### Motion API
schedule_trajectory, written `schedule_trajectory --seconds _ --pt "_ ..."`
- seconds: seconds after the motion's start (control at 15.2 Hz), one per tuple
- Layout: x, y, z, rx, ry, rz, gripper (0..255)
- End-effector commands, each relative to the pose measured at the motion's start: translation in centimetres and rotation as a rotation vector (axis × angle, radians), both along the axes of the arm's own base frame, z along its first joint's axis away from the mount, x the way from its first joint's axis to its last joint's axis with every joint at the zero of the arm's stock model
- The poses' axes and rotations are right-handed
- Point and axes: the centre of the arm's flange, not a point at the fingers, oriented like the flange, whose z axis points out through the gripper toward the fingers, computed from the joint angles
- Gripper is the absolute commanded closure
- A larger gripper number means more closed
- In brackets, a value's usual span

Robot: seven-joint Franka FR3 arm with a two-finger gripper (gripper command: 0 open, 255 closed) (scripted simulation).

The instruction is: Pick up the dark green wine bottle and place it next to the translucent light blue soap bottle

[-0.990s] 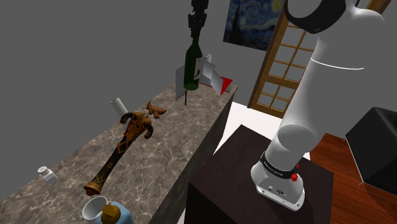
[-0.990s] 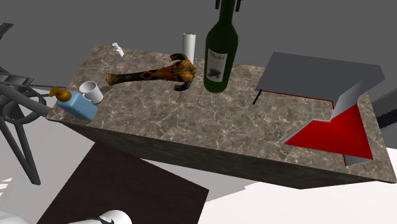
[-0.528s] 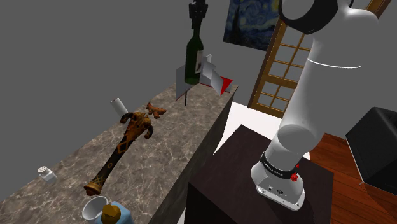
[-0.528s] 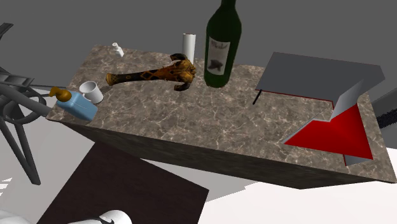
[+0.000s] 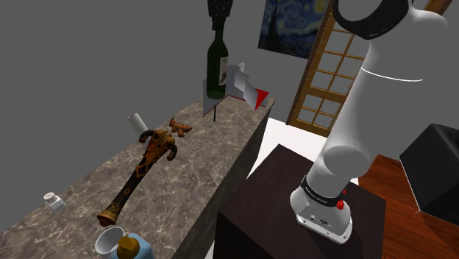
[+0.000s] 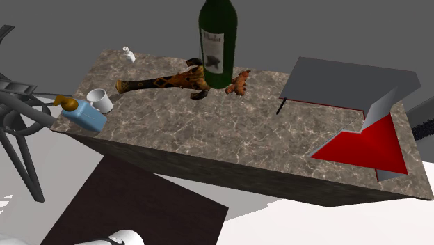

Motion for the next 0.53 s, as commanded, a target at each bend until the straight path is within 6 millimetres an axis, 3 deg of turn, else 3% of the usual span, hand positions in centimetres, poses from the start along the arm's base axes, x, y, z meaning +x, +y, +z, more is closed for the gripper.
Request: schedule_trajectory --seconds 0.0,0.46 --pt "-0.7 2.7 -0.2 0.0 -0.001 -0.001 255" --pt "-2.1 11.9 -0.2 0.0 -0.001 -0.001 255"
